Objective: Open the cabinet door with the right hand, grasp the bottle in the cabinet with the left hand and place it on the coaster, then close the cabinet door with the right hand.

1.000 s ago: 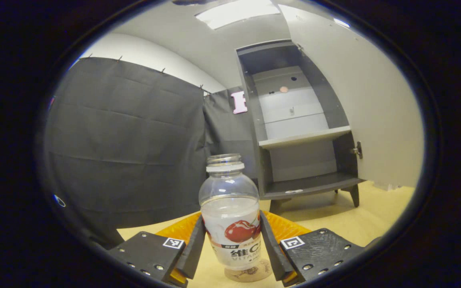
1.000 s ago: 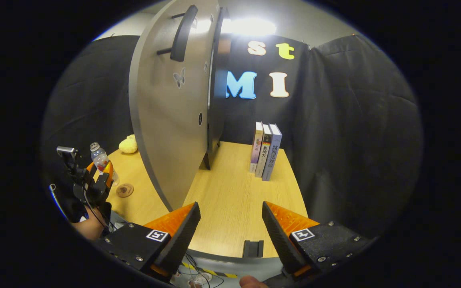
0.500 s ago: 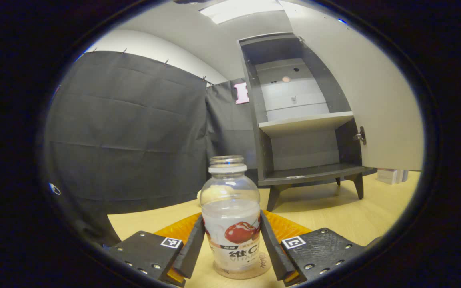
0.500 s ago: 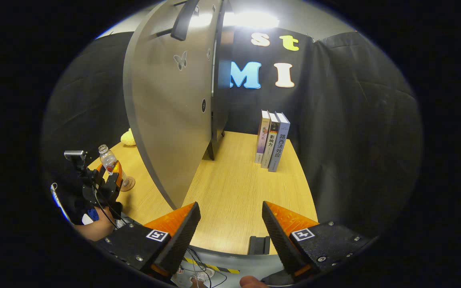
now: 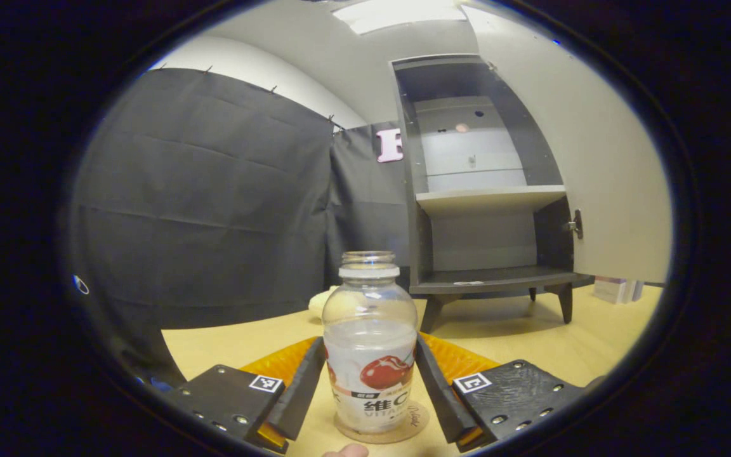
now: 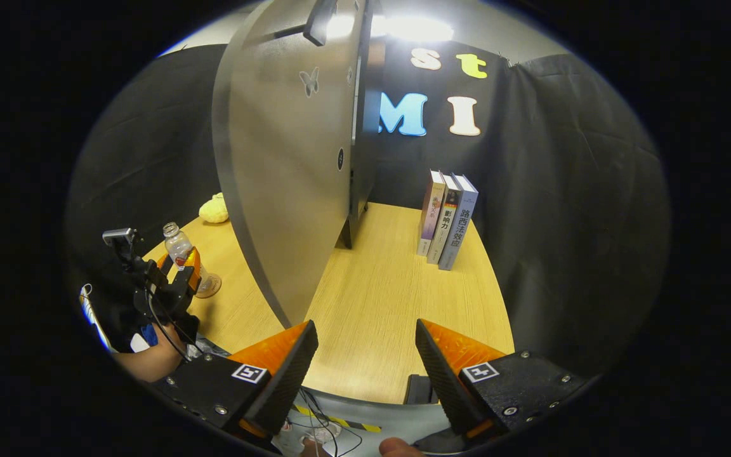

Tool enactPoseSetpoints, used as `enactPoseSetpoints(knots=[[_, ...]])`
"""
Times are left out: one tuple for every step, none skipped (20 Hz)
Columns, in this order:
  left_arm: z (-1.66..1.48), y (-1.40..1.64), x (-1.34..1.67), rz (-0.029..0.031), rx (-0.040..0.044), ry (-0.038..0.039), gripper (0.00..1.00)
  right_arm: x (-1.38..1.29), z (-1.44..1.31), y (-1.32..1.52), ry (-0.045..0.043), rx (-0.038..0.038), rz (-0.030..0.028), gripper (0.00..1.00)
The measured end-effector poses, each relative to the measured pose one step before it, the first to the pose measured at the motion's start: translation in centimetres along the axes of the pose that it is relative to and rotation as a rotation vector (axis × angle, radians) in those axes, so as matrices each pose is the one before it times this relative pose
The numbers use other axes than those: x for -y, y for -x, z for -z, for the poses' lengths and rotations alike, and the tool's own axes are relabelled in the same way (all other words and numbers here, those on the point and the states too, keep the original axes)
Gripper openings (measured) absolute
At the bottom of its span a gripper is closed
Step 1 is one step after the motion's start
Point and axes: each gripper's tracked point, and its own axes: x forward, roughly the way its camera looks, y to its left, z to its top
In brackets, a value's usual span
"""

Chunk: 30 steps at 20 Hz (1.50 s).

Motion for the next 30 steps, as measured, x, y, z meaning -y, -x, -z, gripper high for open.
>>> enactPoseSetpoints(knots=[[-0.487, 0.084, -0.163, 0.00444, 0.00610, 0.00252, 0.82, -0.263, -0.255, 0.070, -0.00020, 0.00403, -0.00273, 0.96], [-0.719, -0.003, -0.178, 0.00147, 0.00615, 0.00169, 0.85, -0.139, -0.176, 0.009, -0.00160, 0.00352, -0.00144, 0.96], [-0.789, -0.025, -0.054, -0.00406, 0.00567, 0.00220, 0.82, -0.221, -0.314, 0.097, -0.00603, 0.00649, -0.00368, 0.96], [-0.685, -0.266, -0.178, -0.00214, 0.00341, 0.00344, 0.82, -0.181, -0.195, 0.020, -0.00672, 0.00651, -0.00203, 0.96], [-0.478, -0.385, 0.027, 0.00149, 0.00222, 0.00051, 0.82, -0.184, -0.244, 0.097, -0.00445, 0.00431, -0.00336, 0.96], [-0.686, -0.234, -0.145, 0.00113, 0.00341, -0.00067, 0.82, -0.276, -0.092, -0.003, -0.00121, 0.00286, -0.00189, 0.95], [-0.542, -0.117, -0.181, -0.00167, 0.00466, -0.00517, 0.82, -0.109, -0.273, 0.175, 0.00004, 0.00579, -0.00125, 0.95], [-0.734, -0.124, -0.071, 0.00291, 0.00211, -0.00079, 0.82, -0.191, -0.355, 0.137, -0.00089, 0.00913, -0.00125, 0.96], [-0.893, -0.041, 0.030, 0.00746, 0.00448, -0.00011, 0.85, -0.070, -0.341, 0.213, -0.00258, 0.01058, 0.00086, 0.96], [-0.927, 0.024, -0.111, 0.00999, 0.00548, -0.00276, 0.82, 0.026, -0.216, -0.041, -0.00764, 0.00681, 0.00065, 0.96], [-0.913, 0.114, -0.227, 0.01067, 0.01129, -0.00421, 0.86, -0.020, -0.183, -0.055, -0.01332, 0.00442, 0.00033, 0.96], [-0.949, 0.002, 0.058, 0.01330, 0.00950, -0.00485, 0.82, 0.023, -0.056, -0.143, -0.01510, 0.00460, 0.00199, 0.95], [-0.882, -0.039, 0.709, 0.01672, 0.00772, -0.00130, 0.82, -0.053, -0.149, 0.016, -0.01370, 0.00215, 0.00203, 0.95], [-0.989, -0.047, 0.584, 0.01358, 0.00493, -0.00058, 0.82, -0.096, -0.056, 0.003, -0.00999, 0.00161, 0.00088, 0.96], [-1.355, 0.054, 0.273, 0.01292, 0.00941, 0.00325, 0.82, -0.059, -0.195, 0.157, -0.00655, 0.00424, 0.00154, 0.95], [-1.633, 0.223, 0.145, 0.01052, 0.01168, 0.00518, 0.86, 0.067, -0.328, 0.165, -0.00618, 0.00927, 0.00410, 0.96], [-1.855, 0.245, 0.248, 0.01302, 0.01242, 0.01024, 0.82, 0.129, -0.433, 0.112, -0.01019, 0.01433, 0.00572, 0.96], [-1.852, 0.183, 0.477, 0.02327, 0.00989, 0.01373, 0.85, 0.197, -0.549, 0.082, -0.01124, 0.01572, 0.00652, 0.96], [-1.831, 0.032, 0.521, 0.02586, 0.00113, 0.01112, 0.82, 0.187, -0.470, 0.051, -0.01032, 0.01345, 0.00707, 0.96], [-1.489, 0.003, 0.439, 0.02038, -0.00644, 0.00504, 0.82, 0.225, -0.459, -0.009, -0.00841, 0.01582, 0.00841, 0.96], [-1.660, 0.236, 0.415, 0.02172, -0.00481, 0.00703, 0.85, 0.294, -0.663, 0.109, -0.00535, 0.01828, 0.01079, 0.96], [-2.197, 0.077, 0.351, 0.01844, 0.00253, 0.00860, 0.82, 0.444, -0.759, 0.027, -0.00114, 0.01903, 0.01357, 0.96], [-2.001, 0.014, 0.265, 0.01359, 0.00680, 0.00573, 0.82, 0.346, -0.692, -0.007, 0.00000, 0.01812, 0.01091, 0.96], [-1.722, -0.179, 0.383, 0.01893, 0.00360, -0.00435, 0.82, 0.389, -0.936, 0.027, 0.00242, 0.01984, 0.00877, 0.96], [-1.730, 0.011, 0.425, 0.01741, 0.00242, -0.01596, 0.85, 0.455, -1.049, 0.025, 0.00481, 0.02235, 0.01202, 0.96], [-1.534, -0.135, 0.261, 0.01139, 0.00043, -0.02118, 0.85, 0.761, -1.013, -0.042, 0.00569, 0.02115, 0.02215, 0.96], [-1.292, 0.066, 0.050, 0.00187, -0.00327, -0.00763, 0.85, 0.624, -0.975, -0.115, 0.00493, 0.01948, 0.01806, 0.95], [-0.950, -0.015, 0.702, 0.01729, -0.01658, 0.01108, 0.78, 0.393, -1.249, -0.166, -0.00744, 0.02298, 0.00940, 0.96], [-0.711, 0.020, 0.773, 0.02564, -0.02874, 0.01766, 0.85, 0.465, -1.265, -0.312, -0.01026, 0.02407, 0.01411, 0.96], [-0.779, 0.116, 0.797, 0.02405, -0.02100, 0.01348, 0.86, 0.086, -1.604, -0.264, -0.01967, 0.02967, -0.00219, 0.96]])
